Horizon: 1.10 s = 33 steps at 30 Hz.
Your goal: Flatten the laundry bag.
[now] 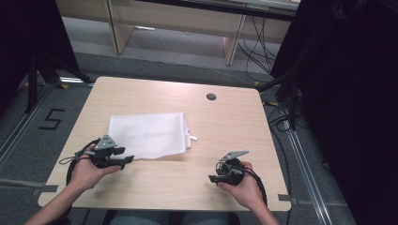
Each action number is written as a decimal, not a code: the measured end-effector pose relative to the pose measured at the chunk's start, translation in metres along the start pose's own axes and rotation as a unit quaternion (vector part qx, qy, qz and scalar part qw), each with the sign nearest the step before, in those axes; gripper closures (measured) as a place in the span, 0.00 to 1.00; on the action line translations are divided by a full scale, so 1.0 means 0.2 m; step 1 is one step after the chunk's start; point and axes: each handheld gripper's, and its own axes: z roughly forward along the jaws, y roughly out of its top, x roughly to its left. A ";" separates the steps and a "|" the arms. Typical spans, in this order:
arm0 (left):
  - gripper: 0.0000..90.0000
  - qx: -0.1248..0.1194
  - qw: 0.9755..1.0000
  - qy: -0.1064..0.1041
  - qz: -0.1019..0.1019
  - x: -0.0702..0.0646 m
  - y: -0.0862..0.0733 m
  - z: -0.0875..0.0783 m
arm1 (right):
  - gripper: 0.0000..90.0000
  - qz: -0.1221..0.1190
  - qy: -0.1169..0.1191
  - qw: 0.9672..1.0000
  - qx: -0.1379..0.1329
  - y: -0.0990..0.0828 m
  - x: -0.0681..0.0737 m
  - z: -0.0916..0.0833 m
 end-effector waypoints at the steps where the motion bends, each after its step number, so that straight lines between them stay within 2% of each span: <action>1: 0.52 0.003 1.000 0.002 -0.002 0.00 0.00 0.00 | 0.64 -0.004 0.001 1.000 -0.006 0.00 -0.01 0.01; 3: 0.52 -0.002 1.000 0.005 0.002 -0.01 0.00 0.01 | 0.64 0.003 0.000 1.000 0.001 0.00 -0.02 0.00; 5: 0.52 0.003 1.000 0.002 -0.003 -0.01 0.00 0.02 | 0.64 -0.002 -0.002 1.000 -0.007 -0.01 -0.03 0.00; 6: 0.52 0.005 1.000 0.001 0.001 -0.01 0.00 0.01 | 0.63 0.008 -0.004 1.000 -0.005 -0.01 -0.03 -0.01; 8: 0.52 0.001 1.000 0.004 0.005 -0.02 0.01 0.02 | 0.63 0.007 -0.004 1.000 -0.007 -0.01 -0.03 -0.01; 9: 0.53 0.007 1.000 0.006 0.011 -0.02 0.00 0.01 | 0.63 -0.001 -0.012 1.000 -0.023 -0.01 -0.04 0.00; 11: 0.54 0.006 1.000 0.006 0.016 -0.02 0.00 0.01 | 0.63 0.006 -0.011 1.000 -0.014 0.00 -0.04 -0.02; 12: 0.54 0.006 1.000 0.003 0.014 -0.01 -0.01 0.01 | 0.63 0.008 -0.014 0.999 -0.030 0.01 -0.03 -0.01; 14: 0.54 0.009 1.000 0.000 0.017 -0.02 -0.01 0.01 | 0.63 0.006 -0.014 0.999 -0.029 0.01 -0.03 -0.01; 15: 0.56 0.006 1.000 -0.003 0.018 -0.03 -0.01 0.01 | 0.63 0.004 -0.014 1.000 -0.020 0.01 -0.03 -0.01; 16: 0.56 0.009 1.000 -0.010 0.023 -0.03 -0.01 0.02 | 0.62 -0.001 -0.016 0.999 -0.029 0.01 -0.03 0.00; 17: 0.57 0.017 0.999 -0.017 0.029 -0.04 -0.01 0.02 | 0.62 0.005 -0.012 1.000 -0.028 0.01 -0.02 0.00; 18: 0.57 0.012 0.999 -0.022 0.034 -0.05 -0.01 0.04 | 0.62 -0.003 -0.012 1.000 -0.021 0.01 -0.02 0.00; 19: 0.58 0.019 0.998 -0.029 0.056 -0.07 0.00 0.05 | 0.62 0.006 -0.004 1.000 -0.021 0.02 -0.01 0.00; 21: 0.58 0.021 0.998 -0.031 0.052 -0.08 0.01 0.07 | 0.62 0.004 -0.004 1.000 -0.021 0.02 -0.02 0.00; 22: 0.58 0.022 0.998 -0.032 0.057 -0.09 0.01 0.09 | 0.62 0.006 -0.004 1.000 -0.021 0.02 -0.02 0.00; 23: 0.58 0.025 0.997 -0.029 0.073 -0.10 0.02 0.12 | 0.62 0.000 -0.004 1.000 -0.024 0.01 -0.02 0.01; 25: 0.58 0.022 0.996 -0.028 0.076 -0.11 0.03 0.14 | 0.62 0.000 -0.003 1.000 -0.024 0.01 -0.02 0.01; 26: 0.59 0.028 0.995 -0.024 0.088 -0.10 0.04 0.16 | 0.61 0.010 -0.001 1.000 -0.020 0.01 -0.02 0.01; 28: 0.59 0.028 0.995 -0.027 0.092 -0.10 0.04 0.16 | 0.61 0.006 -0.001 1.000 -0.021 0.02 -0.02 0.01; 29: 0.60 0.034 0.994 -0.029 0.100 -0.10 0.04 0.17 | 0.61 0.001 -0.004 1.000 -0.025 0.02 -0.02 0.01; 30: 0.61 0.035 0.994 -0.029 0.102 -0.10 0.04 0.18 | 0.61 0.011 0.001 0.999 -0.032 0.01 -0.01 0.02; 33: 0.62 0.040 0.993 -0.033 0.109 -0.09 0.05 0.20 | 0.60 0.014 0.005 1.000 -0.027 0.02 -0.01 0.02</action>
